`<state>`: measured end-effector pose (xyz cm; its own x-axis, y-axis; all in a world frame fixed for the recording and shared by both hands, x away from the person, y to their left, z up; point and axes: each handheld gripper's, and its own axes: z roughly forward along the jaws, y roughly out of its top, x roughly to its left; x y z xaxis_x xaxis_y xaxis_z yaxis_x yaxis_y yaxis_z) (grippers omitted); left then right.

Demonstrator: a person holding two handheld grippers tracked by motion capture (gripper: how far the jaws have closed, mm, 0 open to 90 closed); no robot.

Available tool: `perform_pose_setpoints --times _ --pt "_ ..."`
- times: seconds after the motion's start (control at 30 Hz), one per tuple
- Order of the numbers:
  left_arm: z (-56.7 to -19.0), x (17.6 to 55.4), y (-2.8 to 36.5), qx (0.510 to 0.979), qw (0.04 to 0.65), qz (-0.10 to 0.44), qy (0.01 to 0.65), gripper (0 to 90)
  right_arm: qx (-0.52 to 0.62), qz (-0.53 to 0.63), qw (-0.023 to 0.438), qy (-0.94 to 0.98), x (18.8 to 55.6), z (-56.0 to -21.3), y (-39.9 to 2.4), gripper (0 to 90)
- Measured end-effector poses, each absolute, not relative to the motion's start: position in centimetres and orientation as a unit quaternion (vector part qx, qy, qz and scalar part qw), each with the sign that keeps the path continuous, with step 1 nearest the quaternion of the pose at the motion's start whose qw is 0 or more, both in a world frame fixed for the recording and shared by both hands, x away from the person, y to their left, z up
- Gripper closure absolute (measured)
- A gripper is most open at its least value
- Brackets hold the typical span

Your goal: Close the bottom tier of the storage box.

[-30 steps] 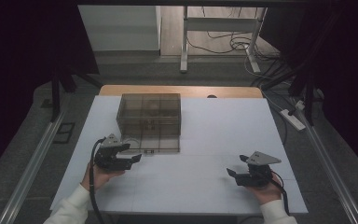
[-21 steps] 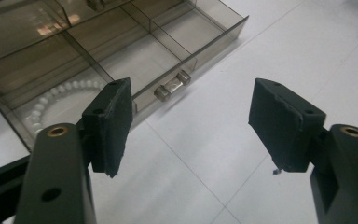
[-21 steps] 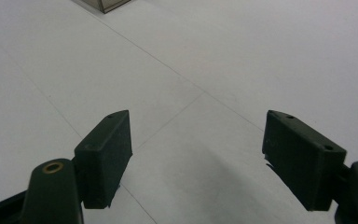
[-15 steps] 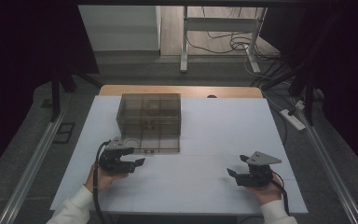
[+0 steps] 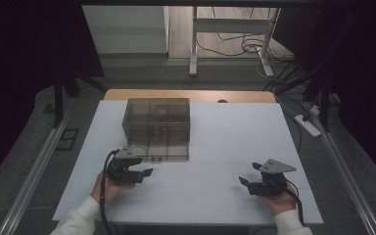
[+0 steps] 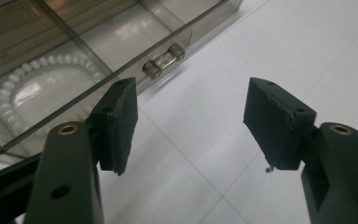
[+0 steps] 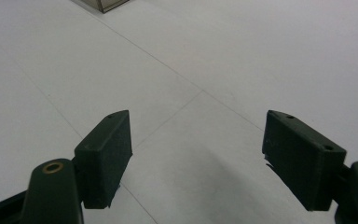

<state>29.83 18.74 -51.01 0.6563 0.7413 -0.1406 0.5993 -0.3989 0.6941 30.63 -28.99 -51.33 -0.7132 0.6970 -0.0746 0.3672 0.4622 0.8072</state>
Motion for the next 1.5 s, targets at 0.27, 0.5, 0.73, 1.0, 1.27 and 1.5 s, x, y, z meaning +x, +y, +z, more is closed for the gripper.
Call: perform_pose_setpoints --times 0.27,0.5,0.73,1.0,1.27,1.5 --pt "-51.6 30.0 19.3 0.830 0.367 0.092 0.410 74.1 0.321 0.408 0.202 0.831 30.6 -51.3 -29.0 23.7" --pt "-52.0 30.4 19.8 0.827 0.367 0.083 0.417 88.7 0.321 0.407 0.203 0.831 30.6 -51.4 -29.0 23.7" --pt "-52.7 30.8 19.4 0.832 0.351 0.092 0.420 88.7 0.321 0.406 0.203 0.831 30.7 -51.4 -28.9 23.7" --pt "-52.9 31.5 19.4 0.824 0.353 0.103 0.431 88.7 0.321 0.405 0.202 0.832 30.7 -51.4 -28.9 23.7" --pt "-53.2 32.3 18.4 0.831 0.345 0.111 0.422 88.7 0.321 0.405 0.204 0.832 30.7 -51.4 -29.0 23.7" --pt "-53.3 32.9 18.0 0.832 0.340 0.120 0.421 88.8 0.321 0.403 0.205 0.832 30.7 -51.5 -28.9 23.7"
